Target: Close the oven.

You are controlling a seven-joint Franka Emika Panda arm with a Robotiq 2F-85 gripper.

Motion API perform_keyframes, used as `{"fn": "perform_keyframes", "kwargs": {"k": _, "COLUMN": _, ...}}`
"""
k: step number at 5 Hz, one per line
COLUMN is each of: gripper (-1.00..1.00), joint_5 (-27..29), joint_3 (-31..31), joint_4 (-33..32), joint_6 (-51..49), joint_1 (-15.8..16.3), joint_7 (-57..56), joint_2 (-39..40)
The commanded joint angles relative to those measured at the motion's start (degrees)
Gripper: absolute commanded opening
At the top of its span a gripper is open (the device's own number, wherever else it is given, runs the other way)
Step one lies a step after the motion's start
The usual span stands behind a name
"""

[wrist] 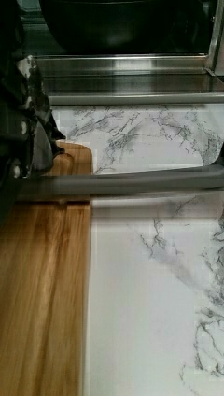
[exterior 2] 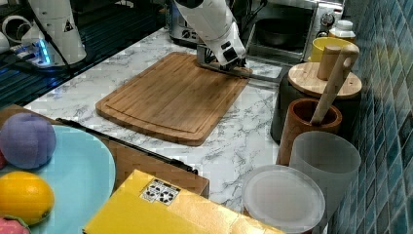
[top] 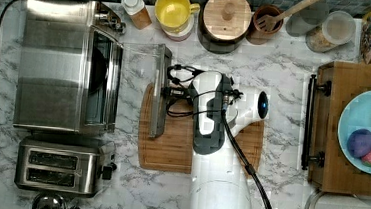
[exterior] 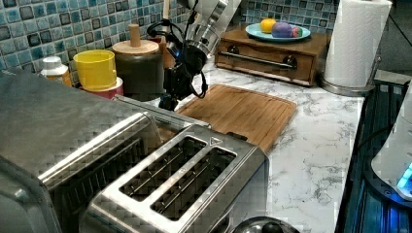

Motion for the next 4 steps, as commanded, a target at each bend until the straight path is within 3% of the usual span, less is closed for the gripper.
{"fn": "perform_keyframes", "kwargs": {"k": 1, "gripper": -1.00, "joint_5": -4.0, "joint_3": 3.6, "joint_4": 5.1, "joint_6": -7.3, "joint_1": 4.5, "joint_7": 4.9, "joint_2": -3.1}}
{"fn": "perform_keyframes", "kwargs": {"k": 4, "gripper": -1.00, "joint_5": -8.0, "joint_3": 8.1, "joint_4": 7.9, "joint_6": -9.4, "joint_1": 10.2, "joint_7": 14.4, "joint_2": -11.2}}
